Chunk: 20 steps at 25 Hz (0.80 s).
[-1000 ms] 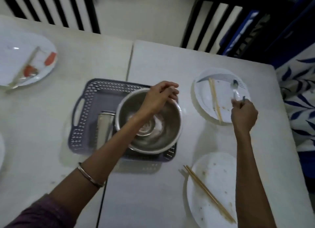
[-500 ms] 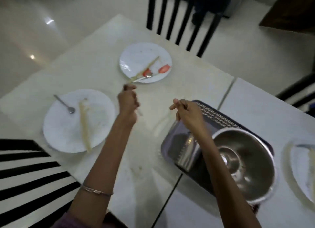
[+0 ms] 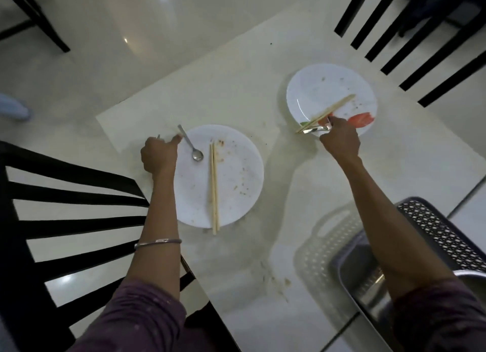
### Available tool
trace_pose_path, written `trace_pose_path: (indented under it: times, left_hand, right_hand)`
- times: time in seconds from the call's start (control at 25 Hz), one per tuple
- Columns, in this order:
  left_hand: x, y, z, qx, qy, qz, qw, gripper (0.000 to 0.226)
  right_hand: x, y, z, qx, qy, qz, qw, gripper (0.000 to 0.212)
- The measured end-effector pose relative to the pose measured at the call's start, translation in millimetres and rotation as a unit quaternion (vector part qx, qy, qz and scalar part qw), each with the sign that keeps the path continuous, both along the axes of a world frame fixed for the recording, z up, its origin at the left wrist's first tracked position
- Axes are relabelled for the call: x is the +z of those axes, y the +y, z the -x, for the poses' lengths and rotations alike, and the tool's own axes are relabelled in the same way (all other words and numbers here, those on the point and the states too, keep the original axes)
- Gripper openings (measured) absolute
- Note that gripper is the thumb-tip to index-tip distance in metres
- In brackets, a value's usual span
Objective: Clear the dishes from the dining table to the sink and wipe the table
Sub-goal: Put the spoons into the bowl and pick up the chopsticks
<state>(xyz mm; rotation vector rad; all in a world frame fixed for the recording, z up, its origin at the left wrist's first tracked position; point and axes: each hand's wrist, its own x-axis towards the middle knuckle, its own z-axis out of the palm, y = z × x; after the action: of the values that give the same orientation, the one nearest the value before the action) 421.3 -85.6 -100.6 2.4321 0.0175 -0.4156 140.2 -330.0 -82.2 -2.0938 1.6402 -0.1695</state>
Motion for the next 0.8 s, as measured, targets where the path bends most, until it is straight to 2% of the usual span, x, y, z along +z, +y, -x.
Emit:
trace_pose_path:
  times: [0.16, 0.28, 0.36, 0.44, 0.52, 0.6, 0.68, 0.76, 0.8]
  left_hand:
    - [-4.9, -14.4, -7.5, -0.027, -0.005, 0.014, 1.0, 0.037]
    - [-8.2, -12.9, -4.5, -0.012, -0.042, 0.036, 0.998, 0.024]
    - [-7.1, -9.4, -2.1, -0.012, -0.069, 0.049, 0.996, 0.026]
    - [1.3, -7.8, 4.4, -0.026, -0.078, 0.07, 0.994, 0.033]
    - [16.8, -14.4, 23.9, -0.065, -0.071, 0.093, 0.991, 0.034]
    - [40.7, -30.8, 66.9, -0.114, -0.047, 0.148, 0.981, 0.024]
    - [66.0, -54.0, 128.8, -0.147, 0.081, 0.279, 0.945, 0.024]
    - [89.8, -73.2, 210.4, -0.182, 0.277, 0.38, 0.863, 0.029]
    - [97.3, -79.7, 254.2, -0.214, 0.357, 0.391, 0.821, 0.028]
  right_hand:
    - [-8.0, -11.7, -5.1, 0.054, 0.064, -0.015, 0.996, 0.038]
    - [-8.6, -2.4, -4.8, 0.089, 0.081, 0.055, 0.991, 0.026]
    - [-5.6, 8.5, 1.5, 0.098, 0.081, 0.09, 0.988, 0.023]
    - [4.6, 23.5, 13.5, 0.059, 0.007, 0.091, 0.994, 0.022]
    - [24.5, 41.4, 30.7, -0.023, -0.15, 0.055, 0.987, 0.017]
    - [47.5, 60.3, 57.9, -0.113, -0.322, -0.036, 0.939, 0.017]
    - [67.6, 83.0, 90.4, -0.203, -0.424, -0.147, 0.871, 0.029]
    - [84.0, 107.4, 136.6, -0.273, -0.483, -0.213, 0.804, 0.036]
    - [87.3, 118.7, 162.4, -0.301, -0.512, -0.225, 0.773, 0.037]
